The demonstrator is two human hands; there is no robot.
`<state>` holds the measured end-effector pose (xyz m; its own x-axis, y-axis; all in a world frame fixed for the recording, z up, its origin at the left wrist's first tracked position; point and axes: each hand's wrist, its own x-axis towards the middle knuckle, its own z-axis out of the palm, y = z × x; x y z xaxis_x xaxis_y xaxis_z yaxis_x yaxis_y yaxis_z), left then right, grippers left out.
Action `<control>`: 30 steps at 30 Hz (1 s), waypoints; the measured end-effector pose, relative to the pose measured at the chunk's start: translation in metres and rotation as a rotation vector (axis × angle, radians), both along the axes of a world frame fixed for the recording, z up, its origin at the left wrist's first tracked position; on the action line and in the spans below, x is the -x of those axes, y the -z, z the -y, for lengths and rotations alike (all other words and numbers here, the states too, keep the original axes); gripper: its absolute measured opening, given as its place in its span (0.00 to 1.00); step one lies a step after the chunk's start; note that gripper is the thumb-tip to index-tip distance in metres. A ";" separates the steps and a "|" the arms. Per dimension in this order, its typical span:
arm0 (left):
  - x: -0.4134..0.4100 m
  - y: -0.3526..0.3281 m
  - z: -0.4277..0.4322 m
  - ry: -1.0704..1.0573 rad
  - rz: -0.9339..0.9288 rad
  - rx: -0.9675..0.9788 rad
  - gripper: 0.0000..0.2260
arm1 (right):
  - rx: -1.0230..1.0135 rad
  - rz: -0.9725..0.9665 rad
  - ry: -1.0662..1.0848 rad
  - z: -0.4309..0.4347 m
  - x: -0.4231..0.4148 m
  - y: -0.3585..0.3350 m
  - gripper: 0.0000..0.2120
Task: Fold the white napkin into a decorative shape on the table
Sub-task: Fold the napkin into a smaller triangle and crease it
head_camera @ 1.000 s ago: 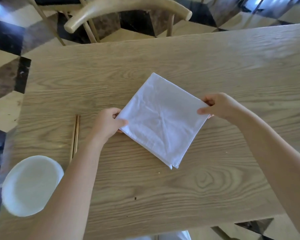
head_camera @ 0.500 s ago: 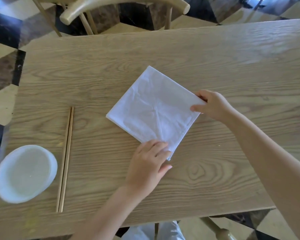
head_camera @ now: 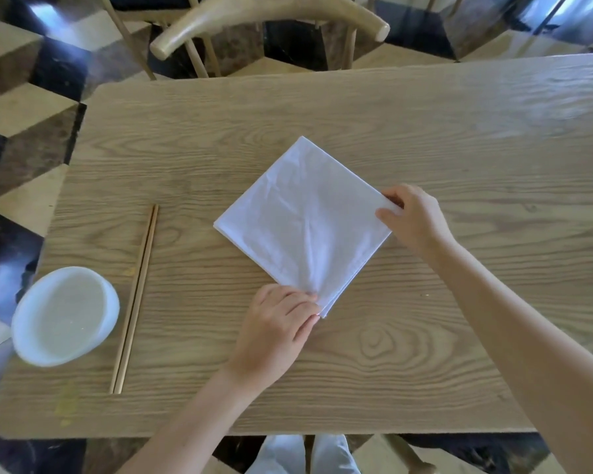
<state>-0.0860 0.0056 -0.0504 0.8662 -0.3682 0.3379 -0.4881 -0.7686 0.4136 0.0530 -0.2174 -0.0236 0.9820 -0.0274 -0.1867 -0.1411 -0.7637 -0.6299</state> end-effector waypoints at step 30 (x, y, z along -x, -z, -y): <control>0.000 0.017 0.034 -0.233 -0.192 -0.451 0.29 | 0.487 0.251 -0.719 -0.071 -0.011 0.042 0.31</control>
<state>-0.0861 -0.0285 -0.0672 0.9728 -0.2311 0.0180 -0.2318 -0.9692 0.0832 0.0640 -0.1468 -0.0661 0.8029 0.5889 -0.0927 0.5715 -0.8046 -0.1613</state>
